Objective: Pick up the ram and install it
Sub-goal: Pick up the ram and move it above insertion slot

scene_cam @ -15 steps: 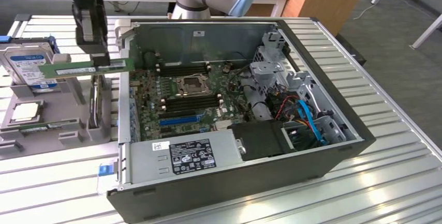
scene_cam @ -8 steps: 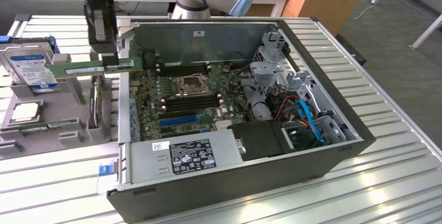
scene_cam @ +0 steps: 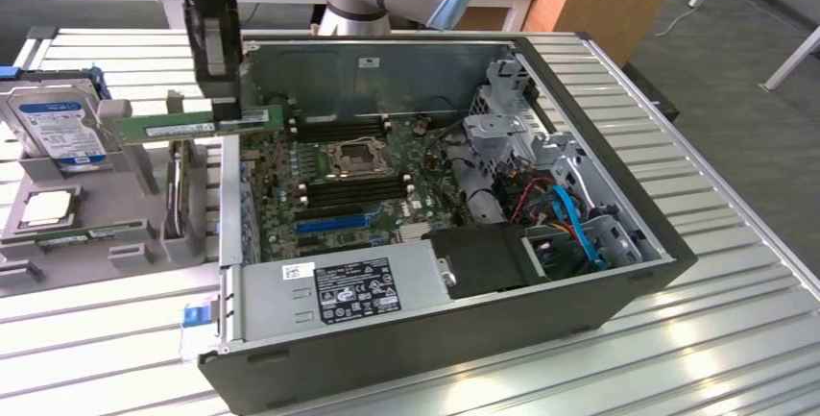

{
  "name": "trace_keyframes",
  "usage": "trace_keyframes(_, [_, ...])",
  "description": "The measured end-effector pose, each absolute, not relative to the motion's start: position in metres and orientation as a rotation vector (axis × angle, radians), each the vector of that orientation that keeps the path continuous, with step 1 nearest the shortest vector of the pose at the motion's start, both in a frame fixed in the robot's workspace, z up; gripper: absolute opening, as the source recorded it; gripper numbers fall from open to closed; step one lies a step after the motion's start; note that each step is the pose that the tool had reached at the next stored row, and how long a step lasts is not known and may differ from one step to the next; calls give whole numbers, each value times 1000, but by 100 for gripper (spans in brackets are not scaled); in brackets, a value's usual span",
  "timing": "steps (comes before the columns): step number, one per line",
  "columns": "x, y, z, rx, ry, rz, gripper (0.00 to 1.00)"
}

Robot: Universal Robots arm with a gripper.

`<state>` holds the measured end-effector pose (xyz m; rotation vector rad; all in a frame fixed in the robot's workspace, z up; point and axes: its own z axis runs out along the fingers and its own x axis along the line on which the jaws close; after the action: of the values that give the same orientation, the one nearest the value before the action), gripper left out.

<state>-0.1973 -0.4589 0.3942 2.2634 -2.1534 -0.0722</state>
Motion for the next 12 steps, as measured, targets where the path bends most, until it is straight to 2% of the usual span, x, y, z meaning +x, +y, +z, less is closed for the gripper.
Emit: trace_keyframes(12, [-171, -459, 394, 2263, -2153, -72, 12])
